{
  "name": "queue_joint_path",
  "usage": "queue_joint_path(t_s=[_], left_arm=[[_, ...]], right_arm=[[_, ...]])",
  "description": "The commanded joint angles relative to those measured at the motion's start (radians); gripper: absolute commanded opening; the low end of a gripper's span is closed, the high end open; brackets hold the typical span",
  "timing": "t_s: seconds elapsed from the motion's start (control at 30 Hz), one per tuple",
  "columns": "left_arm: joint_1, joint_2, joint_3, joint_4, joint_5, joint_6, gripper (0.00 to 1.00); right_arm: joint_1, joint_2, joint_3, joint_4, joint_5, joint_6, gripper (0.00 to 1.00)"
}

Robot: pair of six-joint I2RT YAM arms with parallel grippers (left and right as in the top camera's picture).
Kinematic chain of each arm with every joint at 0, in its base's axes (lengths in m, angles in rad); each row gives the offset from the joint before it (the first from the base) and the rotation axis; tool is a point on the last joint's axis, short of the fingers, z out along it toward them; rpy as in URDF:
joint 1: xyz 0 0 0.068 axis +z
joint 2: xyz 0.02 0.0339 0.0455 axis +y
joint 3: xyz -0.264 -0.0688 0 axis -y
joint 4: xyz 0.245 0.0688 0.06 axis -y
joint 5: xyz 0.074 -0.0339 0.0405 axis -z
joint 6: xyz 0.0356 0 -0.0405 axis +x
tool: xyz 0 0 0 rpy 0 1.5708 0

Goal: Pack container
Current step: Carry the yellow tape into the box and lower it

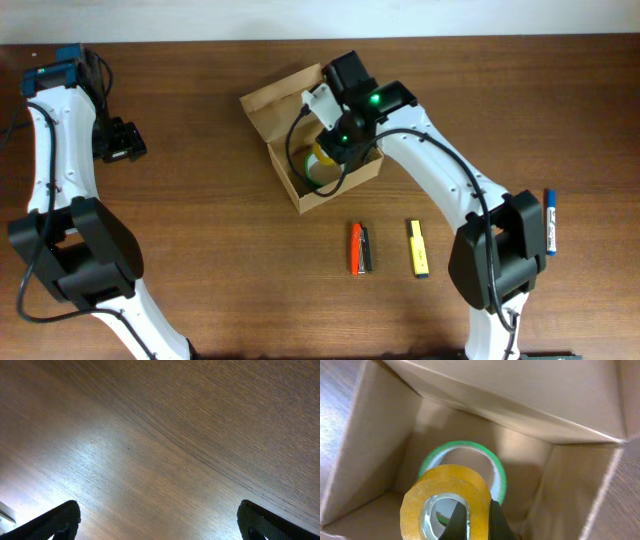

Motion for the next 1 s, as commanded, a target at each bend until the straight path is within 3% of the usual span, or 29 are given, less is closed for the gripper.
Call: queue_joint_path(t_s=[0.0, 0.97], left_arm=[[0.002, -0.006, -0.010, 0.003, 0.003, 0.016, 1.00], [0.002, -0.006, -0.010, 0.003, 0.004, 0.016, 1.00]], right_arm=[[0.008, 0.009, 0.021, -0.003, -0.021, -0.013, 0.04], [0.045, 0.177, 0.019, 0.011, -0.008, -0.020, 0.04]])
